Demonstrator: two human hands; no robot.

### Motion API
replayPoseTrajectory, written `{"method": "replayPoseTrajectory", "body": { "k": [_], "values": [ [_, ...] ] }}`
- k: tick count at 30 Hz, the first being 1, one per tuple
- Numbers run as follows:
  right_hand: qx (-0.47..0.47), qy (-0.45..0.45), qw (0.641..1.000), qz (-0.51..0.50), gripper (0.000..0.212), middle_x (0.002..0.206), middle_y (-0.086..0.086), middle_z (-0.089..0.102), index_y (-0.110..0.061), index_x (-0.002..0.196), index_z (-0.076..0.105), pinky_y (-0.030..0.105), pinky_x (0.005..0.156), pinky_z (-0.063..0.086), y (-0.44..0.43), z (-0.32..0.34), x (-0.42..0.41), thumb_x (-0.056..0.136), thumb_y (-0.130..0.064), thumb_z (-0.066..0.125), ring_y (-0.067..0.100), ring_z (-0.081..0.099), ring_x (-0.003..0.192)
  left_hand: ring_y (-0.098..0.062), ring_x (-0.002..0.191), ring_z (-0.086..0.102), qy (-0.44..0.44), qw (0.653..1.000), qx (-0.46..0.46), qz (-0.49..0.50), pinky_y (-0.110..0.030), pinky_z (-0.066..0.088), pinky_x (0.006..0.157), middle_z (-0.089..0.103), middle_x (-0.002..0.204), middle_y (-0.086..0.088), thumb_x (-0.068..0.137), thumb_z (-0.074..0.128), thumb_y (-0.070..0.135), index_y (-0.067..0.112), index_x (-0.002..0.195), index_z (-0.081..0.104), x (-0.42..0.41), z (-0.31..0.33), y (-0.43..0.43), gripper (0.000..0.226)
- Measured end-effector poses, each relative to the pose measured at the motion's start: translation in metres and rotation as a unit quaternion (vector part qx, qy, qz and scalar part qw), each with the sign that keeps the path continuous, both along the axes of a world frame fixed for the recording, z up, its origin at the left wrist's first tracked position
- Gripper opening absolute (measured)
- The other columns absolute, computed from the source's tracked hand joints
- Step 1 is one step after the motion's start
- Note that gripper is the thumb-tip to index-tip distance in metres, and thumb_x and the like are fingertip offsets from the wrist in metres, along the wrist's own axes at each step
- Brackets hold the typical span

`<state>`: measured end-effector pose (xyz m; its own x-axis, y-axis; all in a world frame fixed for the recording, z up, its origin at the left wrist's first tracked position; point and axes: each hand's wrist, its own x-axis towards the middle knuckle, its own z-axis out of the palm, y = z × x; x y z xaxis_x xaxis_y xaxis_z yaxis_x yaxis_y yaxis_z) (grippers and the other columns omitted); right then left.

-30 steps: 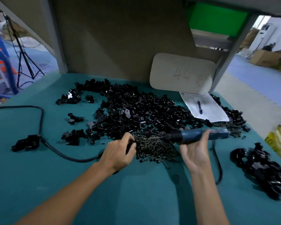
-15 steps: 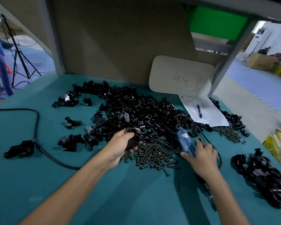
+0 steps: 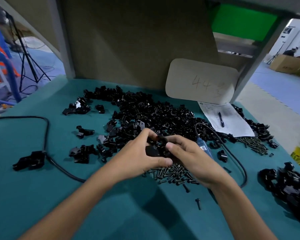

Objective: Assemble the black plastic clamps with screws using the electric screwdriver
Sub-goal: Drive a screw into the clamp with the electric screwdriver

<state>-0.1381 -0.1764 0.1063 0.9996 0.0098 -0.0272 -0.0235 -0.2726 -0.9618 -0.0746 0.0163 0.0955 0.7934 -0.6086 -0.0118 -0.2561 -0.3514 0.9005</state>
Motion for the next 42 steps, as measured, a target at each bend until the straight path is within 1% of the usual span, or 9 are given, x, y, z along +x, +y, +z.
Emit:
{"method": "replayPoseTrajectory", "body": {
  "k": [5, 13, 17, 21, 26, 30, 33, 36, 42],
  "values": [
    [0.021, -0.062, 0.998, 0.017, 0.027, 0.116, -0.001, 0.073, -0.016, 0.131, 0.058, 0.029, 0.090, 0.057, 0.001, -0.010, -0.007, 0.106, -0.016, 0.049, 0.017, 0.070, 0.111, 0.000, 0.078, 0.064, -0.078, 0.994, -0.077, -0.017, -0.025, 0.055, 0.069, 0.064, 0.093, 0.024, 0.077, 0.065, 0.071, 0.046, 0.109, 0.051, -0.001, 0.003, 0.002, 0.043],
    [0.002, -0.110, 0.994, 0.028, 0.031, 0.121, -0.005, 0.070, -0.024, 0.134, 0.055, 0.031, 0.092, 0.058, 0.002, -0.008, -0.014, 0.103, -0.027, 0.053, 0.019, 0.069, 0.115, -0.003, 0.086, 0.064, -0.163, 0.982, -0.094, 0.033, -0.015, 0.047, 0.066, 0.064, 0.096, 0.017, 0.086, 0.062, 0.067, 0.045, 0.107, 0.061, -0.004, 0.007, 0.005, 0.031],
    [-0.026, -0.118, 0.992, 0.023, 0.034, 0.121, -0.007, 0.070, -0.023, 0.134, 0.055, 0.034, 0.095, 0.058, 0.002, -0.008, -0.017, 0.101, -0.033, 0.053, 0.017, 0.069, 0.115, -0.006, 0.078, 0.065, -0.141, 0.982, -0.118, 0.035, -0.014, 0.048, 0.062, 0.068, 0.090, 0.014, 0.086, 0.070, 0.059, 0.039, 0.102, 0.067, -0.007, 0.009, 0.005, 0.026],
    [0.028, -0.118, 0.992, 0.018, 0.032, 0.120, -0.001, 0.071, -0.017, 0.129, 0.058, 0.033, 0.092, 0.058, 0.004, -0.006, -0.017, 0.099, -0.027, 0.056, 0.021, 0.069, 0.113, -0.009, 0.084, 0.066, -0.142, 0.979, -0.139, 0.047, -0.018, 0.050, 0.065, 0.068, 0.095, 0.011, 0.085, 0.075, 0.052, 0.036, 0.099, 0.073, -0.009, 0.012, 0.001, 0.022],
    [0.078, -0.123, 0.989, 0.002, 0.026, 0.114, -0.003, 0.074, -0.018, 0.120, 0.062, 0.026, 0.087, 0.058, 0.004, -0.002, -0.015, 0.095, -0.025, 0.060, 0.014, 0.071, 0.104, -0.006, 0.095, 0.067, -0.109, 0.977, -0.176, 0.060, -0.024, 0.052, 0.078, 0.070, 0.102, 0.014, 0.083, 0.077, 0.051, 0.036, 0.110, 0.075, -0.010, 0.012, -0.005, 0.031],
    [0.077, -0.110, 0.991, -0.002, 0.028, 0.113, 0.000, 0.074, -0.019, 0.123, 0.062, 0.031, 0.090, 0.058, -0.004, -0.010, -0.014, 0.097, -0.028, 0.067, 0.019, 0.072, 0.100, -0.011, 0.101, 0.069, -0.064, 0.973, -0.209, 0.068, -0.039, 0.057, 0.090, 0.072, 0.104, 0.010, 0.080, 0.076, 0.048, 0.034, 0.109, 0.077, -0.009, 0.010, -0.010, 0.032],
    [-0.085, -0.072, 0.993, -0.029, 0.033, 0.108, -0.006, 0.074, -0.027, 0.123, 0.066, 0.026, 0.086, 0.058, -0.016, -0.025, -0.009, 0.093, -0.039, 0.072, 0.005, 0.071, 0.098, -0.012, 0.096, 0.069, -0.053, 0.973, -0.209, 0.086, -0.038, 0.058, 0.088, 0.072, 0.102, 0.009, 0.083, 0.080, 0.041, 0.036, 0.104, 0.078, -0.005, 0.007, -0.008, 0.021],
    [-0.358, -0.011, 0.934, 0.005, 0.022, 0.104, -0.006, 0.069, -0.026, 0.117, 0.070, 0.028, 0.082, 0.054, -0.020, -0.057, -0.006, 0.096, -0.032, 0.072, 0.004, 0.064, 0.088, -0.010, 0.094, 0.070, -0.045, 0.976, -0.197, 0.082, -0.027, 0.058, 0.081, 0.072, 0.103, 0.011, 0.084, 0.079, 0.044, 0.039, 0.103, 0.078, -0.003, 0.004, -0.004, 0.020],
    [-0.446, -0.069, 0.890, 0.064, 0.024, 0.104, -0.002, 0.057, -0.020, 0.118, 0.063, 0.035, 0.083, 0.048, -0.008, -0.093, -0.015, 0.099, -0.035, 0.065, 0.020, 0.057, 0.095, -0.006, 0.098, 0.068, -0.050, 0.978, -0.186, 0.085, -0.025, 0.052, 0.084, 0.071, 0.103, 0.013, 0.077, 0.077, 0.053, 0.040, 0.103, 0.078, -0.002, 0.000, -0.002, 0.029]
  ]
}}
